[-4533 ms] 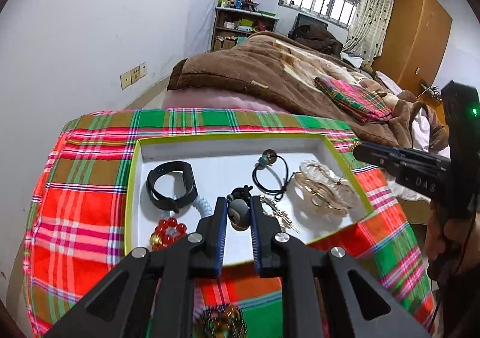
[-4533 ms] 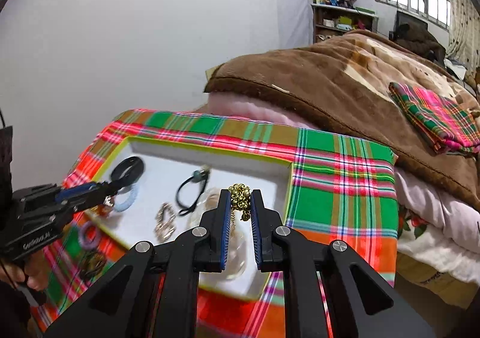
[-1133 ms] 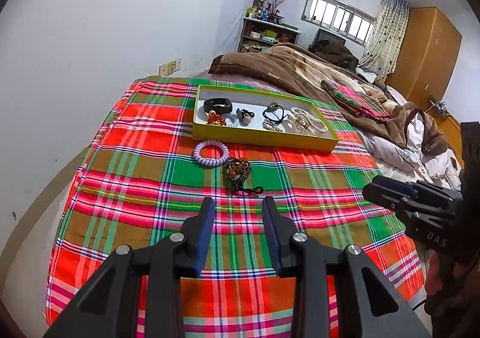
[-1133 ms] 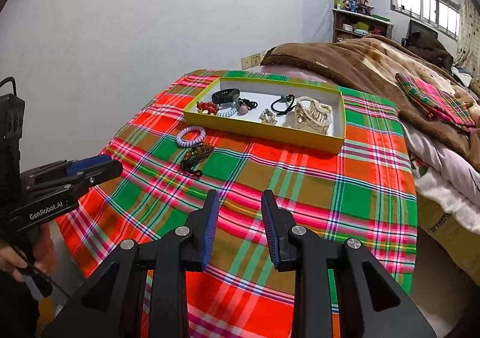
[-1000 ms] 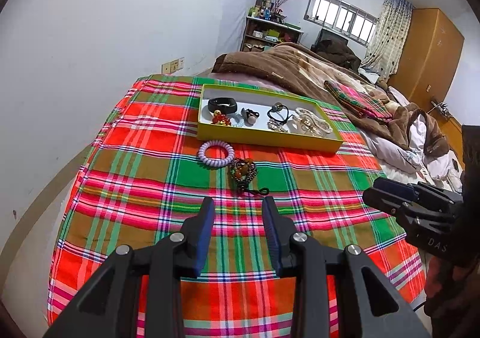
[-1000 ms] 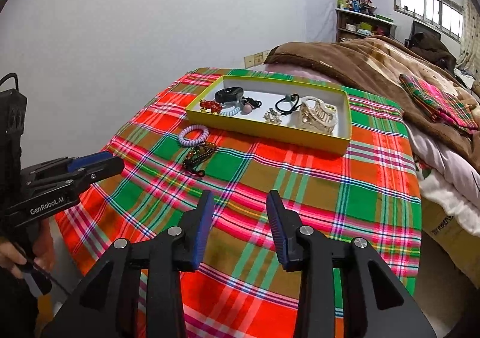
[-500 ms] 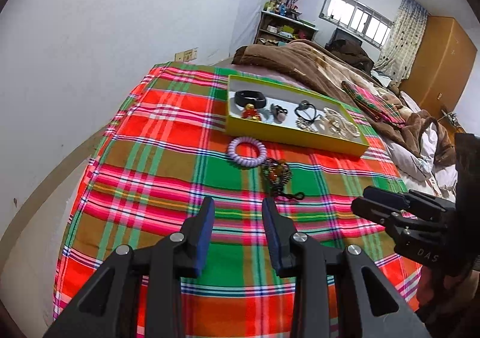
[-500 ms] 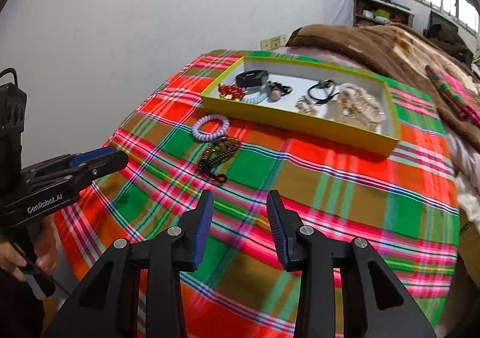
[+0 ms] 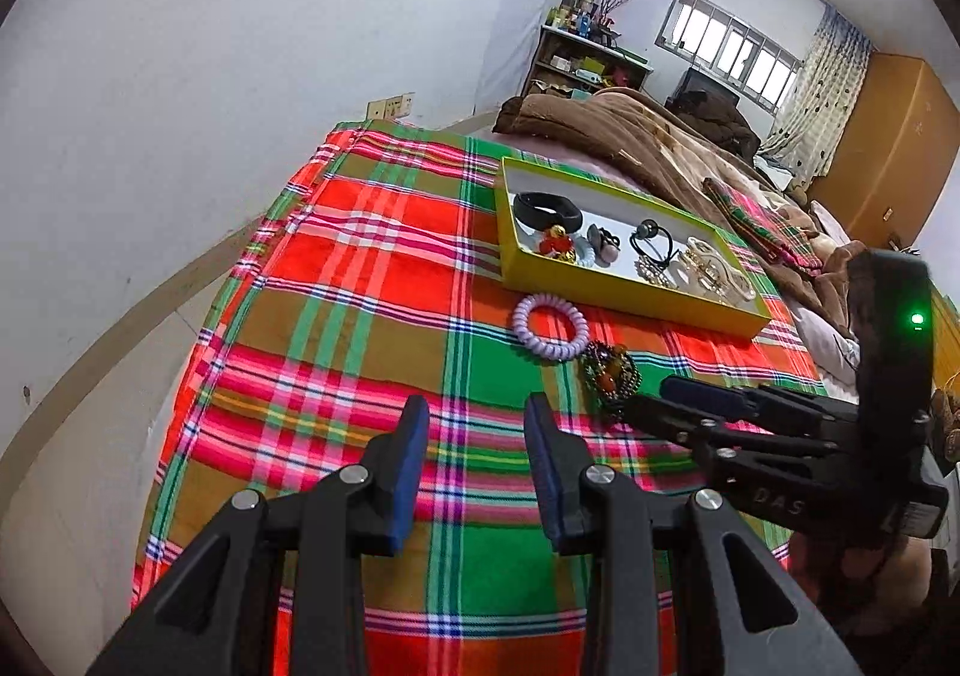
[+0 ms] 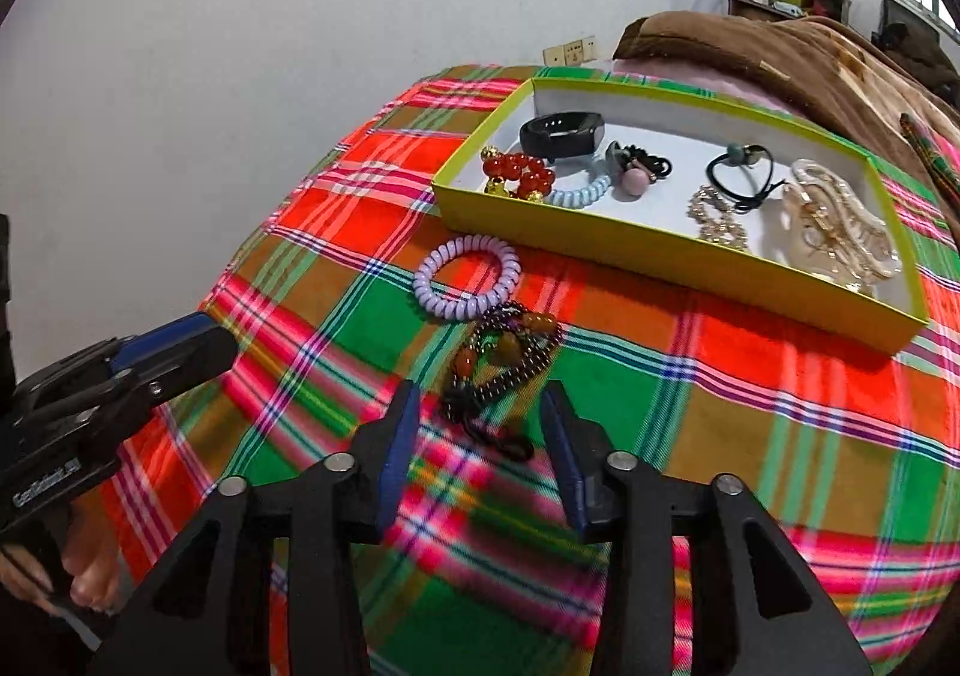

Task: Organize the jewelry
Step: 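Grasp the lavender coiled hair tie with the left gripper while the right gripper grasps the brown beaded bracelet, then carry both held items into the yellow box and open both grippers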

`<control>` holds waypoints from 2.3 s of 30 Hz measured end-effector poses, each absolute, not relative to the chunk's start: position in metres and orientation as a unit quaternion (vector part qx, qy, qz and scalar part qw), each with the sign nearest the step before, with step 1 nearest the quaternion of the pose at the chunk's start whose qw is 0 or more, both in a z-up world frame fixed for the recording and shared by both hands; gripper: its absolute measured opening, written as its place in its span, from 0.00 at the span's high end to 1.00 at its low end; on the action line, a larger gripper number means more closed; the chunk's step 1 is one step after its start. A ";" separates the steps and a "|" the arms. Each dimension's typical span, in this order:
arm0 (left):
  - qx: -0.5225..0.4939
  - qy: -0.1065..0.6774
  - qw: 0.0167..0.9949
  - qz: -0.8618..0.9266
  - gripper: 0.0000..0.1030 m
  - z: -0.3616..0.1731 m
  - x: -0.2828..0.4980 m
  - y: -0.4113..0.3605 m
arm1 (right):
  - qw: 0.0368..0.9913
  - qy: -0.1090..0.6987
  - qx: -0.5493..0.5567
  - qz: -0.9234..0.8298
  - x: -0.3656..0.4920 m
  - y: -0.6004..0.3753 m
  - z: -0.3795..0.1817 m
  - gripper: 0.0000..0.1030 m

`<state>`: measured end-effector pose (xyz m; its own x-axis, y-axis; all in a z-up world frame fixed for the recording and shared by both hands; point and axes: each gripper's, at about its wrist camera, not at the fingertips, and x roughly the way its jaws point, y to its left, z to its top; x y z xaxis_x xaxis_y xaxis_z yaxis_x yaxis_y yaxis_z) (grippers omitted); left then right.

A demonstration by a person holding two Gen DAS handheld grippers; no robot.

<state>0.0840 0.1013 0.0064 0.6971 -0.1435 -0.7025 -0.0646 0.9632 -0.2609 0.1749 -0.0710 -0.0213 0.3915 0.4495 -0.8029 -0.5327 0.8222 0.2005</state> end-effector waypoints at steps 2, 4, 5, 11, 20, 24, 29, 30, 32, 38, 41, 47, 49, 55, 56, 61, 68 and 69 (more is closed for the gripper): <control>-0.136 0.387 0.912 -0.023 0.67 0.006 0.086 0.104 | 0.832 0.470 -0.043 0.292 0.179 -0.067 -0.025 0.56; -0.137 0.386 0.912 -0.023 0.67 0.006 0.088 0.107 | 0.832 0.473 -0.044 0.286 0.182 -0.064 -0.027 0.56; -0.138 0.385 0.912 -0.023 0.67 0.006 0.089 0.108 | 0.833 0.473 -0.046 0.282 0.184 -0.063 -0.029 0.56; -0.143 0.386 0.911 -0.023 0.67 0.004 0.095 0.114 | 0.841 0.470 -0.048 0.266 0.189 -0.066 -0.029 0.61; -0.143 0.396 0.906 -0.031 0.67 0.000 0.109 0.108 | 0.847 0.458 -0.072 0.260 0.188 -0.074 -0.027 0.85; -0.143 0.405 0.902 -0.039 0.67 -0.003 0.120 0.101 | 0.850 0.452 -0.077 0.260 0.185 -0.081 -0.025 0.87; -0.145 0.422 0.894 -0.050 0.67 -0.011 0.140 0.088 | 0.854 0.448 -0.061 0.259 0.184 -0.101 -0.020 0.89; -0.144 0.424 0.893 -0.050 0.67 -0.013 0.144 0.085 | 0.855 0.447 -0.058 0.258 0.184 -0.105 -0.019 0.89; -0.143 0.431 0.890 -0.048 0.67 -0.017 0.152 0.080 | 0.856 0.446 -0.053 0.256 0.184 -0.112 -0.017 0.89; -0.141 0.447 0.883 -0.026 0.67 -0.030 0.174 0.071 | 0.860 0.443 -0.041 0.252 0.185 -0.130 -0.014 0.89; -0.124 0.444 0.887 -0.012 0.67 -0.030 0.178 0.064 | 0.860 0.443 -0.032 0.253 0.187 -0.136 -0.014 0.89; -0.050 0.444 0.894 0.022 0.80 -0.030 0.182 0.043 | 0.862 0.439 -0.022 0.252 0.188 -0.145 -0.011 0.89; -0.033 0.441 0.896 0.027 0.83 -0.031 0.181 0.039 | 0.863 0.438 -0.020 0.251 0.187 -0.147 -0.010 0.89; -0.035 0.441 0.896 0.013 0.91 -0.028 0.175 0.039 | 0.867 0.431 -0.017 0.247 0.183 -0.154 -0.002 0.92; -0.040 0.440 0.897 0.006 0.91 -0.027 0.172 0.040 | 0.869 0.429 -0.017 0.247 0.182 -0.156 0.001 0.97; -0.049 0.418 0.907 -0.018 0.91 -0.012 0.152 0.036 | 0.872 0.421 -0.019 0.248 0.176 -0.162 0.010 0.97; -0.055 0.389 0.919 -0.032 0.91 0.016 0.128 0.036 | 0.877 0.410 -0.025 0.250 0.166 -0.167 0.021 0.97; -0.056 0.386 0.920 -0.034 0.91 0.020 0.125 0.036 | 0.878 0.407 -0.025 0.250 0.165 -0.168 0.024 0.97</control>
<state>0.1249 0.0364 0.0197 0.7003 -0.1057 -0.7059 0.0192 0.9914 -0.1294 0.1648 -0.1681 0.0240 0.5433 0.4194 -0.7273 -0.4594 0.8736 0.1605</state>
